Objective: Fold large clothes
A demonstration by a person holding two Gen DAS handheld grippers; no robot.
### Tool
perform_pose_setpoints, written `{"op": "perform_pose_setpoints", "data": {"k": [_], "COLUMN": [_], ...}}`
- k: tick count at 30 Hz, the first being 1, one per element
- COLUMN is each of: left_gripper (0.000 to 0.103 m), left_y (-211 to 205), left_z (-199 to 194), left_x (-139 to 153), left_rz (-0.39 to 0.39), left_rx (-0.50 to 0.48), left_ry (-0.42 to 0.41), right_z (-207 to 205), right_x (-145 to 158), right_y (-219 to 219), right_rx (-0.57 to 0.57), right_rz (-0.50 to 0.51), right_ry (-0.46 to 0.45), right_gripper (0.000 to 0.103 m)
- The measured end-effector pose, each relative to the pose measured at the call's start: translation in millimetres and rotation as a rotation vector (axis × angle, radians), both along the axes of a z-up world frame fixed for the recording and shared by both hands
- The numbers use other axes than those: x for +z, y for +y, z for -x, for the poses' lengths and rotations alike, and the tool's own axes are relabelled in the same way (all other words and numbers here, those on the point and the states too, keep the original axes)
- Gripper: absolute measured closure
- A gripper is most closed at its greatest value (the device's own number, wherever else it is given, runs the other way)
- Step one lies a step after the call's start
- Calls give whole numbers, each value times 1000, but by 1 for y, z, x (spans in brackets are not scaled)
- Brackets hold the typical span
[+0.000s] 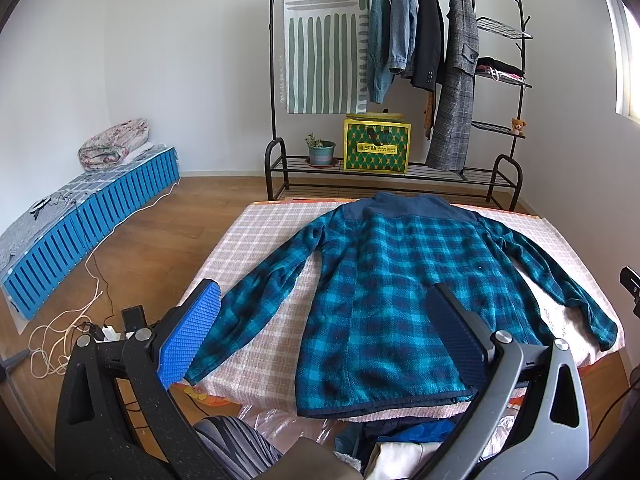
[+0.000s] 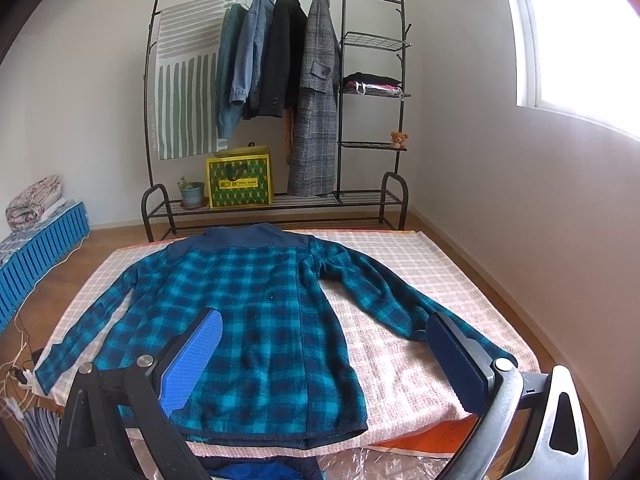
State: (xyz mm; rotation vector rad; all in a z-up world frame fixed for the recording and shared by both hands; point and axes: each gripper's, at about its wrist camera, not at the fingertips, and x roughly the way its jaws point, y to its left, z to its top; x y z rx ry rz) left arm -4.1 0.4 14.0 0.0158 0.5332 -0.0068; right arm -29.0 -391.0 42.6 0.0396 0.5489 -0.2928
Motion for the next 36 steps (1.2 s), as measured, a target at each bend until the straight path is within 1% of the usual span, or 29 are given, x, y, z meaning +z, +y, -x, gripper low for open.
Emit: {"op": "perform_pose_setpoints", "data": {"k": [5, 13, 25, 36], "left_gripper": [0, 0, 0, 0], "left_y": [1, 3, 9, 15], "left_z": [0, 2, 4, 5], "left_x": [0, 2, 4, 7], "left_rz": [1, 4, 6, 10], "left_rx": [0, 2, 9, 11], "left_ry": [1, 0, 0, 2], "right_z": [-2, -6, -14, -15], "right_x": [-1, 0, -6, -7], "right_y": [5, 8, 10, 12], "right_rx": [-20, -20, 23, 24], "right_rz": [61, 80, 47, 32], "right_ry": [-15, -14, 11, 15], "right_gripper": [0, 0, 0, 0]}}
